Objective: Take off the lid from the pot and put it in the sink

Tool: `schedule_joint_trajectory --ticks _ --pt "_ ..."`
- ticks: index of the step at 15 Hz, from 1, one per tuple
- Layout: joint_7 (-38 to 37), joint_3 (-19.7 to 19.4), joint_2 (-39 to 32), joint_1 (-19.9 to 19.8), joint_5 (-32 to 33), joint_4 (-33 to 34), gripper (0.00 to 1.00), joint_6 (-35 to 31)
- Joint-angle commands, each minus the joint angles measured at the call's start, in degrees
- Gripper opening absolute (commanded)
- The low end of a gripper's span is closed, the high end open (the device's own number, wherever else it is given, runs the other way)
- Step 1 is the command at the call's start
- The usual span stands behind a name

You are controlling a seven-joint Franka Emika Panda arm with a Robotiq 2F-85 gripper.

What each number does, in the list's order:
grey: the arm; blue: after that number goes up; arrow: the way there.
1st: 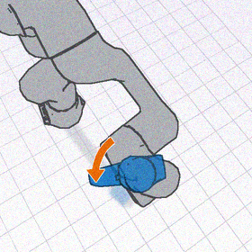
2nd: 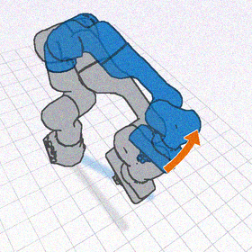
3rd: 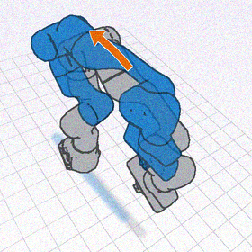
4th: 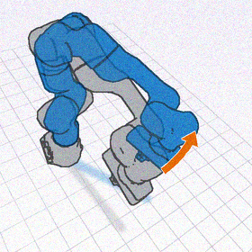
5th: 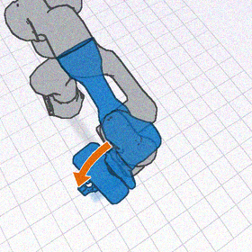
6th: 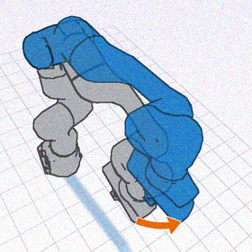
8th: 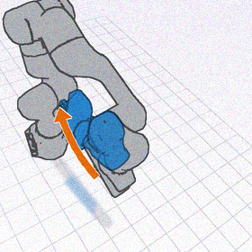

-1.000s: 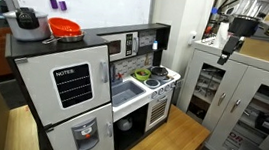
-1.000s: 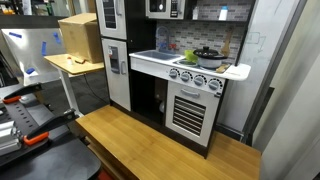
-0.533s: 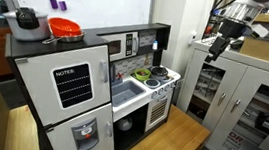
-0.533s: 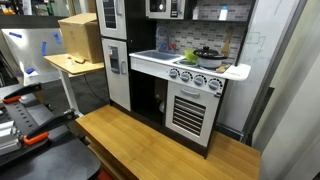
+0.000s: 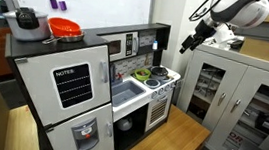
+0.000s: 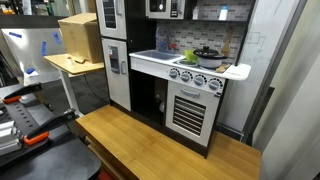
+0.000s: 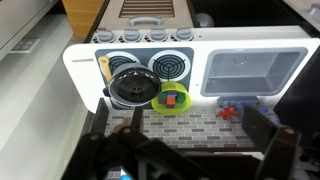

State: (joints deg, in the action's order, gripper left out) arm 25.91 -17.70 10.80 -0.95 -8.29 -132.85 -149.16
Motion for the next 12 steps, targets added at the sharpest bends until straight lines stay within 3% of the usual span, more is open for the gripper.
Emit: schedule_joint_trajectory --ticks 1,7,12 --pt "-0.2 1.8 -1.0 -1.6 -0.8 0.8 1.00 -0.2" --pt "-0.7 2.0 -1.6 -1.7 -1.0 1.5 1.00 -0.3" --pt "-3.0 4.6 -10.6 -1.1 -7.0 3.9 1.00 -5.3"
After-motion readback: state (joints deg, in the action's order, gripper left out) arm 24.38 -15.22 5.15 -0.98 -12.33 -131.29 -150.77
